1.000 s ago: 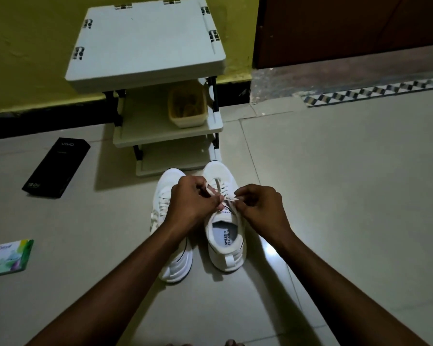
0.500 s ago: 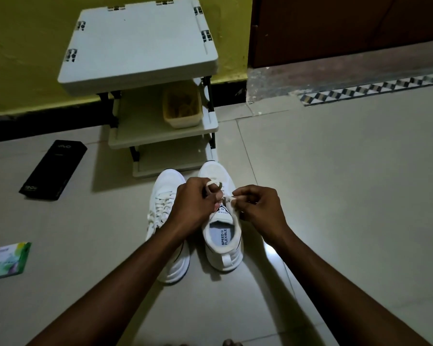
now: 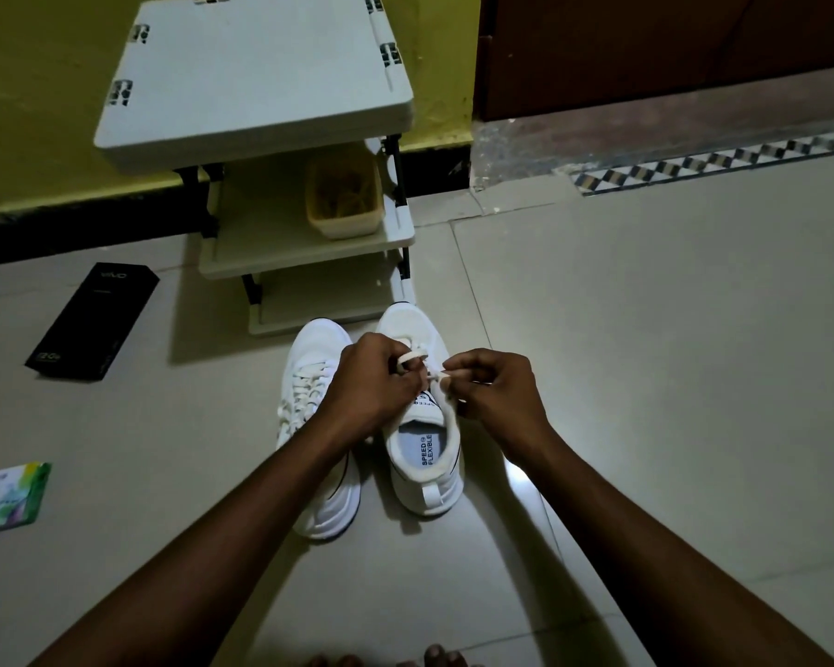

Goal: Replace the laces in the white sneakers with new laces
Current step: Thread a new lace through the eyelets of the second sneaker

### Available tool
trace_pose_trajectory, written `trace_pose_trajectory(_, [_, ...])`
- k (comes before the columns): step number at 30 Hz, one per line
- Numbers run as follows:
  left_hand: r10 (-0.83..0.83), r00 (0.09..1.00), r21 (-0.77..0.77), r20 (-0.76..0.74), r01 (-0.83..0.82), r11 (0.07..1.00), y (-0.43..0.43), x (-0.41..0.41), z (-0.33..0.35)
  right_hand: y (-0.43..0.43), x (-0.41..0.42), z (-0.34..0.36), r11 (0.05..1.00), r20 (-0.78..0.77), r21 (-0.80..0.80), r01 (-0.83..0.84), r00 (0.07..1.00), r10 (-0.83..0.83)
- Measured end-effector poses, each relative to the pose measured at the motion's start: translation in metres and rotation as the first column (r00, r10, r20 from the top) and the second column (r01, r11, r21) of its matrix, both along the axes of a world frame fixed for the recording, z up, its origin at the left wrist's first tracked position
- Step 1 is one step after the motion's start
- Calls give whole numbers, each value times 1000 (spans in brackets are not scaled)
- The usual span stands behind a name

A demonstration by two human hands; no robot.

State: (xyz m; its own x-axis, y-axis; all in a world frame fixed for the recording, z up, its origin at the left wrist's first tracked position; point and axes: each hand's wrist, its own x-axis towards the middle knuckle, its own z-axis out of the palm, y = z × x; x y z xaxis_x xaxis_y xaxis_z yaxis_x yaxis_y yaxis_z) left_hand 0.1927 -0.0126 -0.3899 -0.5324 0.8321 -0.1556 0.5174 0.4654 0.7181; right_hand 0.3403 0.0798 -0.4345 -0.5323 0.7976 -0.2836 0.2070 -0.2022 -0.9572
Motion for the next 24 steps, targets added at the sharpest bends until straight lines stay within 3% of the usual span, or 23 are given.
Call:
trace_pose_trajectory(10, [-1,1000,-11,-17,0,1000,0,0,-4,1,-1,-4,1000,8,25,-9,1000,8])
trace_pose_trajectory(15, [-22,990,-1,-136,22,1000,0,9,0,1,-1,-7,999,27,43,-12,1000,10])
trace_pose_trajectory(24, [-24,997,-53,-68,20,998,5,3,6,0,-2,-4,999,32,52,-12,999,11])
